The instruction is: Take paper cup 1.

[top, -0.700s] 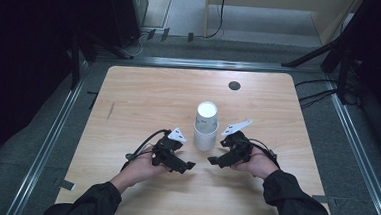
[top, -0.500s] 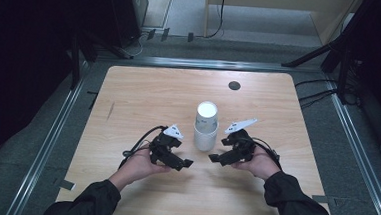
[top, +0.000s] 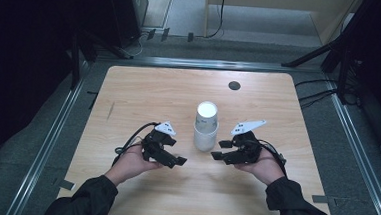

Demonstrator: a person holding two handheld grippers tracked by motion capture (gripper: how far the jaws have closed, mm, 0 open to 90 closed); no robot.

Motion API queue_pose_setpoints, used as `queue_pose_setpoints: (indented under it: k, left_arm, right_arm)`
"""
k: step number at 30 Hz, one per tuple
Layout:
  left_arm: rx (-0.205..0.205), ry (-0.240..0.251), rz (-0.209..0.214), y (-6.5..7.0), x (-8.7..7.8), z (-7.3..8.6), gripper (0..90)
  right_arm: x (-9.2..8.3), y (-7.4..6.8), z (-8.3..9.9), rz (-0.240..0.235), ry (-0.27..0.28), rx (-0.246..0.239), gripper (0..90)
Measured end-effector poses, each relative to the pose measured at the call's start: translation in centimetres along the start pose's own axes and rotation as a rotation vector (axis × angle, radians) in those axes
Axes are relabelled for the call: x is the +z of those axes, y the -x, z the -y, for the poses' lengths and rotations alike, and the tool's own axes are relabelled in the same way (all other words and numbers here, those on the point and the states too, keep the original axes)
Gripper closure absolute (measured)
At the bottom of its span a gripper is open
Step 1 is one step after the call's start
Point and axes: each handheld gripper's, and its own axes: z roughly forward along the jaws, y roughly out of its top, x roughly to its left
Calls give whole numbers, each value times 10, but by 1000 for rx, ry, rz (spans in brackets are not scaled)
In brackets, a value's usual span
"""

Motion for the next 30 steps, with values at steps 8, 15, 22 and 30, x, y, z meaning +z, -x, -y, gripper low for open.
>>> queue_pose_setpoints:
  k: [8, 15, 22, 30]
  left_arm:
    - [5, 5, -16, -1, -4, 0, 153]
    - [3, 13, -37, -7, -8, 1, 153]
    - [2, 11, -44, -10, -13, 2, 153]
    - [4, 5, -35, -11, -13, 2, 153]
  right_arm:
    - [-10, -5, 0, 42, -8, -59, 448]
    - [-20, -10, -6, 45, 18, -76, 407]
    - [-24, -12, -8, 52, -23, -52, 347]
    - [-26, -7, -6, 53, -26, -37, 379]
